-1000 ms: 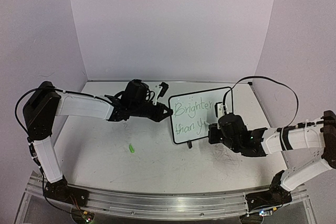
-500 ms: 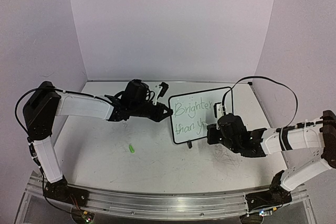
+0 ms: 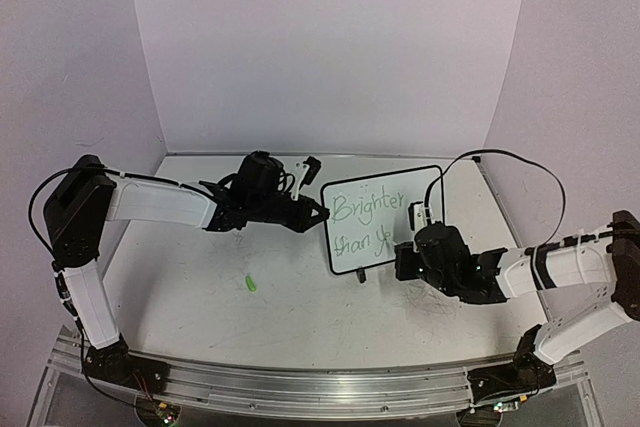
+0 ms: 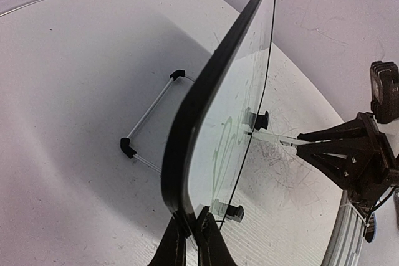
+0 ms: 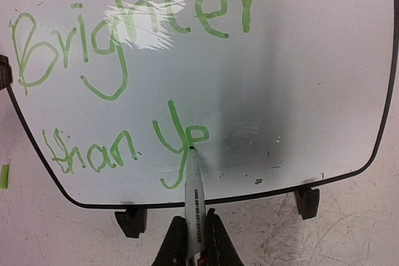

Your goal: Write a sentence on the whiteboard

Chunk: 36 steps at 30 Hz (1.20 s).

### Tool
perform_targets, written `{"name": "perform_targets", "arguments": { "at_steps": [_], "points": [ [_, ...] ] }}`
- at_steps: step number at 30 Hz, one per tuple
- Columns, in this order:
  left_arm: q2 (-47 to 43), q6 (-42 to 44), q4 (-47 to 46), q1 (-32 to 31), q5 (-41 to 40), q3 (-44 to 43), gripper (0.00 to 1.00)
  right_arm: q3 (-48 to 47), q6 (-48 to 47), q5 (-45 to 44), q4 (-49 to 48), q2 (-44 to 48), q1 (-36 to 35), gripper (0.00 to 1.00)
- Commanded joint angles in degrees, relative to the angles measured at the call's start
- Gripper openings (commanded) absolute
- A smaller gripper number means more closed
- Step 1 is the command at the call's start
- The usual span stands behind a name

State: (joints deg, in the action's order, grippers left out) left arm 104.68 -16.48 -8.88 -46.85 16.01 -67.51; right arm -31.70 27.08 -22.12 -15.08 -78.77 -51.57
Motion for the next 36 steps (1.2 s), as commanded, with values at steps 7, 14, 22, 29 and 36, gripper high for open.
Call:
{"name": "perform_targets", "arguments": {
  "at_steps": [7, 14, 22, 29, 36],
  "points": [
    [-1.3, 2.6, 2.2, 0.7, -4.4, -2.1, 0.00, -1.0, -0.1, -5.3, 2.1, 2.2, 0.1, 0.00],
    [-1.7, 2.7, 2.2, 0.7, -4.6, -2.0, 0.00, 2.8, -3.4, -2.6, -0.7, 9.7, 0.2, 0.00],
    [-1.8, 3.0, 2.3, 0.7, -5.3, -2.0, 0.00, 3.0, -3.8, -1.7, -0.7, 9.6, 0.2, 0.00],
    [-1.7, 3.1, 2.5, 0.7, -5.2, -2.2, 0.00, 2.4, -4.0, -1.9, -0.3, 8.4, 0.2, 0.00],
    [-1.8, 2.9, 2.5, 0.7, -5.1, -2.2, 0.00, 2.2, -3.9, -2.1, -0.3, 7.9, 0.2, 0.00]
  ]
}}
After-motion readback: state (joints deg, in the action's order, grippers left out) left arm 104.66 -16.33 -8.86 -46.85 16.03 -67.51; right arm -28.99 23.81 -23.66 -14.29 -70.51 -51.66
